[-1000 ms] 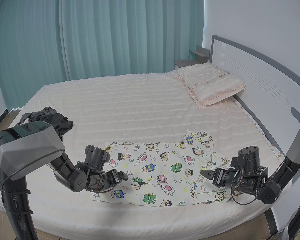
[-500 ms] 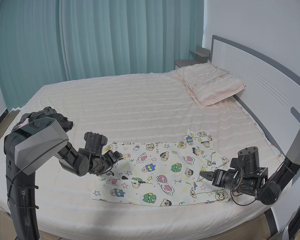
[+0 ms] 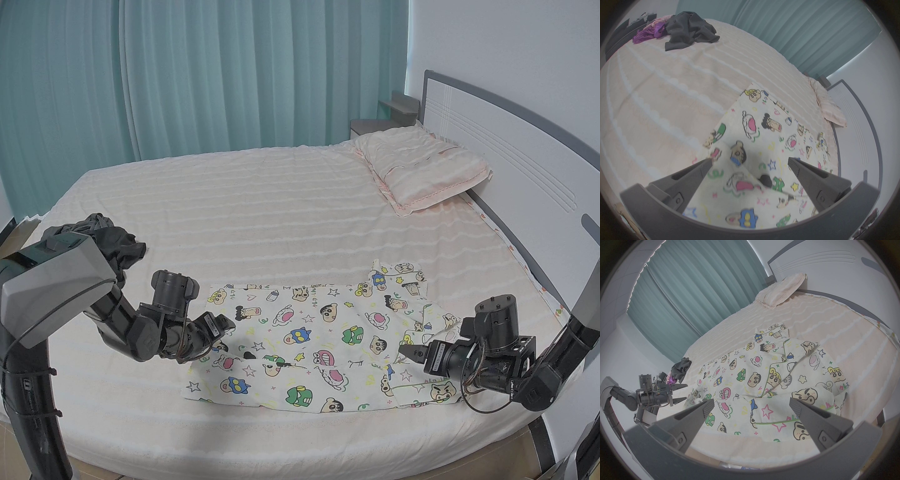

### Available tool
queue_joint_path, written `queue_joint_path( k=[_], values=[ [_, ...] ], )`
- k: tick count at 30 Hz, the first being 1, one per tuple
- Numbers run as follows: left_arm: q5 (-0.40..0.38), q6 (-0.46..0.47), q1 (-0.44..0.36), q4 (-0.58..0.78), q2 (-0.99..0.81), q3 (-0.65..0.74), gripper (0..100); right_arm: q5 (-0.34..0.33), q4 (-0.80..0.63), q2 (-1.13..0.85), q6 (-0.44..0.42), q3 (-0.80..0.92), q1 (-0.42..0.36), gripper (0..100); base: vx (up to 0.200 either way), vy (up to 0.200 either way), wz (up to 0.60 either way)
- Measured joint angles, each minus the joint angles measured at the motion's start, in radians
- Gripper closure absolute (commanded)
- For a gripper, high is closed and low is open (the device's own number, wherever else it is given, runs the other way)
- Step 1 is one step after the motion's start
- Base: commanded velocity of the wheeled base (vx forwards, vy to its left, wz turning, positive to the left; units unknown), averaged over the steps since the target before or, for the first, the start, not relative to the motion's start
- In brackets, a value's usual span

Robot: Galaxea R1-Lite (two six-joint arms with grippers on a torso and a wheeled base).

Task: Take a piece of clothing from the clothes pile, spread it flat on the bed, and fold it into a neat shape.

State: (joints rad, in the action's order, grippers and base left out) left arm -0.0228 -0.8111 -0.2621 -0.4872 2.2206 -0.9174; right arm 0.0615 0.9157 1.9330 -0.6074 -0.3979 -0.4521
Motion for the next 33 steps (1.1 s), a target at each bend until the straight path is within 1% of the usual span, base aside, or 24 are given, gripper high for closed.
queue_joint_path(
  k=[3, 8, 18, 31, 33],
  values=[
    [-0.012, 0.003, -0.009, -0.003, -0.051, 0.064, 0, 0.0, 0.0, 0.0, 0.0, 0.001, -0.003, 0, -0.2, 0.0, 0.0],
    [-0.018, 0.006, -0.015, -0.004, -0.116, 0.133, 0, 0.0, 0.0, 0.0, 0.0, 0.001, -0.009, 0, 0.0, 0.0, 0.0],
    [-0.002, 0.001, -0.029, 0.008, -0.14, 0.119, 0, 0.0, 0.0, 0.0, -0.001, 0.002, -0.011, 0, 0.0, 0.0, 0.0],
    [-0.011, 0.002, -0.005, 0.005, -0.122, 0.093, 0, 0.001, -0.001, 0.0, -0.001, 0.002, -0.01, 0, 0.0, 0.2, 0.0],
    [-0.017, 0.006, -0.001, 0.003, -0.118, 0.093, 0, 0.001, 0.0, 0.0, -0.002, 0.002, -0.011, 0, 0.0, 0.0, 0.0]
  ],
)
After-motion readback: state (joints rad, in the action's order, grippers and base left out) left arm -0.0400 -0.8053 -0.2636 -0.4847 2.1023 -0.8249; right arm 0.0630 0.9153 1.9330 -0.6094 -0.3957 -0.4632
